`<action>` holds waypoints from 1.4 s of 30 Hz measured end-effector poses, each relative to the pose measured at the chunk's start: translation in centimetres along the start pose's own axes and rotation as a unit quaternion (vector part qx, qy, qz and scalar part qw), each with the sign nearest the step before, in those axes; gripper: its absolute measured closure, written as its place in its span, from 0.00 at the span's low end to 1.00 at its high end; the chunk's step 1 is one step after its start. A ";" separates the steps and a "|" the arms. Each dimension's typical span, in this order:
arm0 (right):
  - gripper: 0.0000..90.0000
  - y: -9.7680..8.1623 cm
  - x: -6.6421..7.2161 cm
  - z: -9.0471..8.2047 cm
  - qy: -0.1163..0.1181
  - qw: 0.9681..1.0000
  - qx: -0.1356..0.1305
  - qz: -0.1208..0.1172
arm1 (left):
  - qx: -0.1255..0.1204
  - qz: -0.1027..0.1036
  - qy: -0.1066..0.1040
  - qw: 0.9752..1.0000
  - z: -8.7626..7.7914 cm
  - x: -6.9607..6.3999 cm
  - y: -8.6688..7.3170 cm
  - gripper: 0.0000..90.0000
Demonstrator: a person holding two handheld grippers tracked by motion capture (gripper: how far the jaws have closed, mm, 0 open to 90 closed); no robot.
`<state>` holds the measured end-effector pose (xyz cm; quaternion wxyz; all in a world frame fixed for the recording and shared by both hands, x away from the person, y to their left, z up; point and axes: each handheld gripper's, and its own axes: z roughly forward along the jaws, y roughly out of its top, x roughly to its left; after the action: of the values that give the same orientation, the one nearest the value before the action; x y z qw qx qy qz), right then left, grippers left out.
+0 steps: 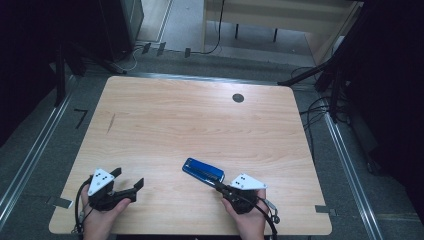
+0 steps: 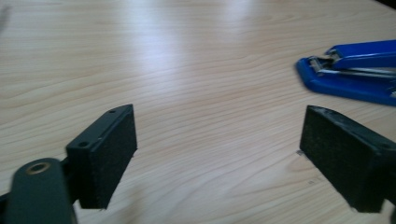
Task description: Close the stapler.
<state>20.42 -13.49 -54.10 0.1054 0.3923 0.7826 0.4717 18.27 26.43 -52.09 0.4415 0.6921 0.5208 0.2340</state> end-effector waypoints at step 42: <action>1.00 1.3 -1.7 2.2 -0.030 0.999 0.044 0.006 | -0.003 -0.025 0.059 0.998 0.1 2.6 0.1 0.14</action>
<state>23.42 -12.91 -54.59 0.1086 0.4154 0.7968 0.4253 19.28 28.82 -52.43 0.4178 0.6623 0.5627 0.2649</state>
